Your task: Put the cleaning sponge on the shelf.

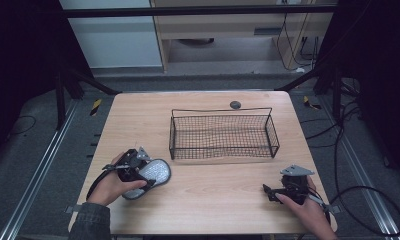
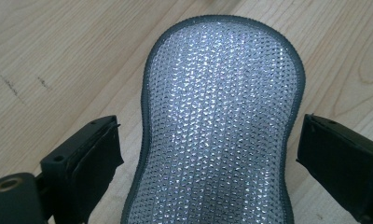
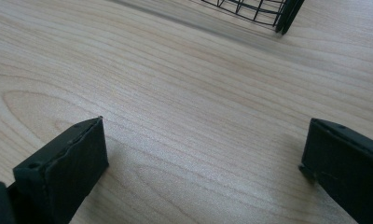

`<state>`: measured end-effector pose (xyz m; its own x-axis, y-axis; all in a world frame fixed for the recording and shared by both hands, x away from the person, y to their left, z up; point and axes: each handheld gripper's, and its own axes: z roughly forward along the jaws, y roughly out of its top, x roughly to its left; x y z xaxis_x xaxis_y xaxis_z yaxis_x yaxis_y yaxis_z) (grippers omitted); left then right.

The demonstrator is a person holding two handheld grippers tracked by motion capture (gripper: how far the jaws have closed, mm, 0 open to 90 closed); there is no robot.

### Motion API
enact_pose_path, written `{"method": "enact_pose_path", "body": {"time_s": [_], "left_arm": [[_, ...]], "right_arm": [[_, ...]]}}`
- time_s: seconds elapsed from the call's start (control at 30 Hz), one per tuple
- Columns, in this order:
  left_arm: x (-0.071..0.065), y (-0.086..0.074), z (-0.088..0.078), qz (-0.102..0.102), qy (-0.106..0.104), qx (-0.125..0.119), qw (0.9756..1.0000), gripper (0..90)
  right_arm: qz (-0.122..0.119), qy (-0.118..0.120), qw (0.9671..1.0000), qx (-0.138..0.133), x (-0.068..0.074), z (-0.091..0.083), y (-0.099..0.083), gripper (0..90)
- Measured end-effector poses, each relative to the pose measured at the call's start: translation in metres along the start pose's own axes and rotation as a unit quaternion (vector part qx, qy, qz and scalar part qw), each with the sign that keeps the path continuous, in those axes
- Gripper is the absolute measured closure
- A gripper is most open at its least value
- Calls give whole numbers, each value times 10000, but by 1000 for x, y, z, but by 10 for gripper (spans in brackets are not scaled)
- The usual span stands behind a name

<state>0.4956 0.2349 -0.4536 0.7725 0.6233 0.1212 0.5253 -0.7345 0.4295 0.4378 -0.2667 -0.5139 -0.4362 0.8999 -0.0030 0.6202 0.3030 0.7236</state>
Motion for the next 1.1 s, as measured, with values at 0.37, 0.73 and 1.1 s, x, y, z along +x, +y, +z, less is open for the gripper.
{"method": "enact_pose_path", "body": {"time_s": [0.37, 0.73, 1.1], "left_arm": [[3, -3, 8, 10, -73, 173, 9998, 50], [1, -7, 18, 166, -194, 456, 9986, 38], [13, -16, 29, -288, -420, 216, 9985, 8]], "right_arm": [[-16, 12, 10000, 1, 0, 0, 0, 3], [-20, 12, 10000, 0, 0, 0, 0, 3], [-21, 18, 10000, 7, 0, 0, 0, 3]]}}
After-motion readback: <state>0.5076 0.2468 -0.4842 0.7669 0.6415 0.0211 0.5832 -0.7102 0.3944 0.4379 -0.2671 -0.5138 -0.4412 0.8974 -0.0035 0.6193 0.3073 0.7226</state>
